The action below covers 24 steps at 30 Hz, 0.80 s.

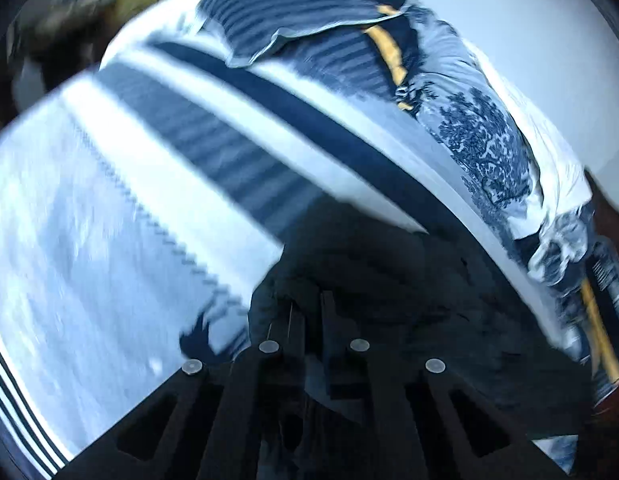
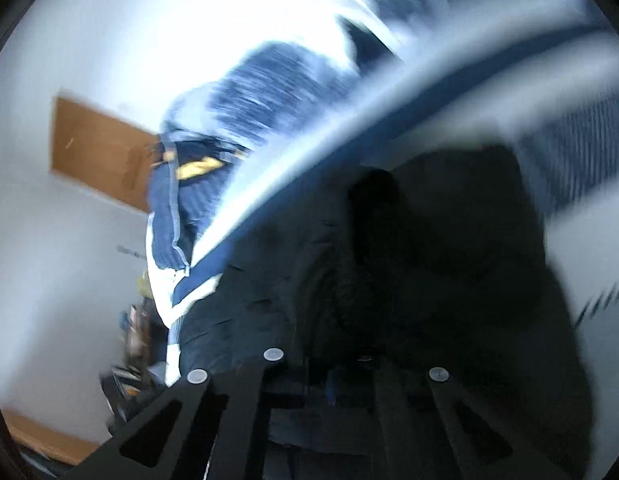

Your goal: Fold large clothes

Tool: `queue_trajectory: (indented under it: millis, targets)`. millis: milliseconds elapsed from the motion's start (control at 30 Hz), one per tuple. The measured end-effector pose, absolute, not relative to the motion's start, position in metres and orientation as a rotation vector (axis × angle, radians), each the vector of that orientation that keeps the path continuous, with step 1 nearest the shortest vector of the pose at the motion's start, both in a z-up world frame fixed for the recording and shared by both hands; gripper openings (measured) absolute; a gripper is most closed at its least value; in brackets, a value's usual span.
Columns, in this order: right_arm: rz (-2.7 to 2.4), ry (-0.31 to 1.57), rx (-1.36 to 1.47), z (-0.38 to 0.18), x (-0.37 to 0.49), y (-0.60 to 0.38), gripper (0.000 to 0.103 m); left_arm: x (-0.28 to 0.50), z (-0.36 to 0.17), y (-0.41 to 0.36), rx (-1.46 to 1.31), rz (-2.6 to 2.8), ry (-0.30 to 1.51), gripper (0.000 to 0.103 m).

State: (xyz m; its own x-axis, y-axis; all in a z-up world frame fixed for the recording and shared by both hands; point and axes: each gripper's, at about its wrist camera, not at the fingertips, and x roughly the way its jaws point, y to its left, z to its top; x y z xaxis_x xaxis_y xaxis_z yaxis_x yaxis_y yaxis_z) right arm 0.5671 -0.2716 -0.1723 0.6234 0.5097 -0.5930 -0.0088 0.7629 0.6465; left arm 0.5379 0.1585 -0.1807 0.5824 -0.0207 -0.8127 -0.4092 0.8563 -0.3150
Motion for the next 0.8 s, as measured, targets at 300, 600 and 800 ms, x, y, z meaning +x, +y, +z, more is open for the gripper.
queue_trajectory:
  millis: [300, 600, 800]
  targets:
    - [0.128, 1.051, 0.491, -0.259, 0.58, -0.265, 0.009, 0.556, -0.225, 0.127, -0.266, 0.267, 1.07, 0.01]
    - [0.168, 0.82, 0.496, -0.175, 0.465, -0.298, 0.085, 0.413, -0.123, 0.126, -0.103, 0.275, 0.788, 0.081]
    - [0.186, 0.8, 0.517, -0.142, 0.332, -0.3, 0.085, 0.277, -0.077, 0.096, -0.006, 0.287, 0.683, 0.084]
